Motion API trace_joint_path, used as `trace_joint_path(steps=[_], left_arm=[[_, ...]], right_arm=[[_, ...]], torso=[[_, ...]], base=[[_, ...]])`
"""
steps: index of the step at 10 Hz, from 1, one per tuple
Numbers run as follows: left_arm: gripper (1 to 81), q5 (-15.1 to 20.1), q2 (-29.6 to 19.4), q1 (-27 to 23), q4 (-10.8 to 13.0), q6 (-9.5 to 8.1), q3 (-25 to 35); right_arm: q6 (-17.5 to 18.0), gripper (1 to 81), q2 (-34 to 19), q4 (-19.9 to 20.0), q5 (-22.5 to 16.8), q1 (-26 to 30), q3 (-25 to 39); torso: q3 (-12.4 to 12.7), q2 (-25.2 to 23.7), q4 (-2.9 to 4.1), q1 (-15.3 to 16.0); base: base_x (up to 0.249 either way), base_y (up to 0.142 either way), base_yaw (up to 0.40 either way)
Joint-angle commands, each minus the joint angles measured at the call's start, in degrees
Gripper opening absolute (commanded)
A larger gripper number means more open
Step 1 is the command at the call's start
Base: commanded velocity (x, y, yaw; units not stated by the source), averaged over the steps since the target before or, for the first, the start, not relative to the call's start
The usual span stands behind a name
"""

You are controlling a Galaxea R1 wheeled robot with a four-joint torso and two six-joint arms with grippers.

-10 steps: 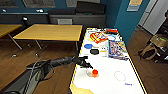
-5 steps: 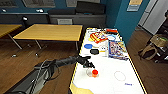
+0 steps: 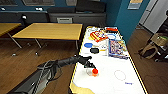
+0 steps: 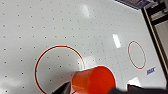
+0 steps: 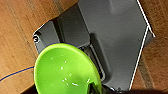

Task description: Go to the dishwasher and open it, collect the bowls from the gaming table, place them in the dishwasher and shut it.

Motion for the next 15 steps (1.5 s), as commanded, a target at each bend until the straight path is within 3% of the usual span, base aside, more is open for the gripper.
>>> trace_joint_path(steps=[1, 2, 3, 4, 7, 8, 9, 11, 12, 13, 15], left_arm=[[81.1, 2.6, 2.3, -9.3, 0.4, 0.09, -0.8], [81.1, 2.9, 2.6, -9.3, 0.6, 0.09, -1.0], [81.1, 2.9, 2.5, -9.2, 0.6, 0.09, -1.0], [81.1, 2.9, 2.5, -9.2, 0.7, 0.09, -1.0], [81.1, 2.8, 2.5, -8.0, 0.7, -0.17, -1.0], [1.0, 2.8, 2.4, -7.2, 1.1, -0.08, -1.0], [1.0, 2.9, 2.4, -6.6, 2.5, -0.17, -0.9], [1.0, 3.0, 1.0, -7.2, 2.2, 0.00, 1.4], [1.0, 2.7, -1.5, -8.2, 1.8, 0.00, 6.9], [1.0, 1.5, -6.3, -9.2, 1.7, -0.26, 16.8], [1.0, 0.1, -12.9, -10.0, 1.7, -0.35, 27.4]], right_arm=[[-0.2, 1.0, -0.9, -1.0, -3.7, 1.1, 1.3], [-0.2, 1.0, -0.9, -1.0, -3.7, 1.1, 1.3], [-0.2, 1.0, -0.9, -1.0, -3.7, 1.2, 1.3], [-0.2, 1.0, -0.8, -1.0, -3.7, 1.2, 1.4], [-0.2, 1.0, -0.8, -1.0, -3.7, 1.2, 1.3], [-0.2, 1.0, -0.8, -0.9, -3.7, 1.2, 1.2], [-0.2, 1.0, -0.8, -0.9, -3.6, 1.2, 1.1], [-0.2, 1.0, -0.8, -0.9, -3.7, 1.3, 1.4], [-0.2, 1.0, -0.8, -0.9, -3.7, 1.2, 1.4], [-0.2, 1.0, -0.9, -0.9, -3.6, 1.1, 1.4], [-0.2, 1.0, -0.9, -0.9, -3.5, 0.8, 1.4]], torso=[[-4.8, 0.0, 0.00, 0.0], [-6.3, 0.0, 0.00, 0.0], [-3.2, 0.0, 0.00, 0.0], [-4.8, 0.0, 0.00, 0.0], [-6.0, 0.1, 0.00, 0.1], [-6.0, 0.1, 0.00, 0.1], [-6.0, 0.1, 0.00, 0.1], [-6.0, 0.1, 0.00, 0.1], [-6.0, 0.1, 0.00, 0.1], [-6.0, 0.1, 0.00, 0.1], [-6.0, 0.1, 0.00, 0.1]], base=[[0.000, 0.000, 0.000], [0.000, 0.000, 0.000], [0.000, 0.000, 0.000], [0.000, 0.000, 0.000], [0.000, 0.000, 0.000], [0.000, 0.000, 0.000], [0.000, 0.000, 0.000], [0.000, 0.000, 0.000], [0.000, 0.000, 0.000], [0.000, 0.000, 0.000], [0.000, 0.000, 0.000]])
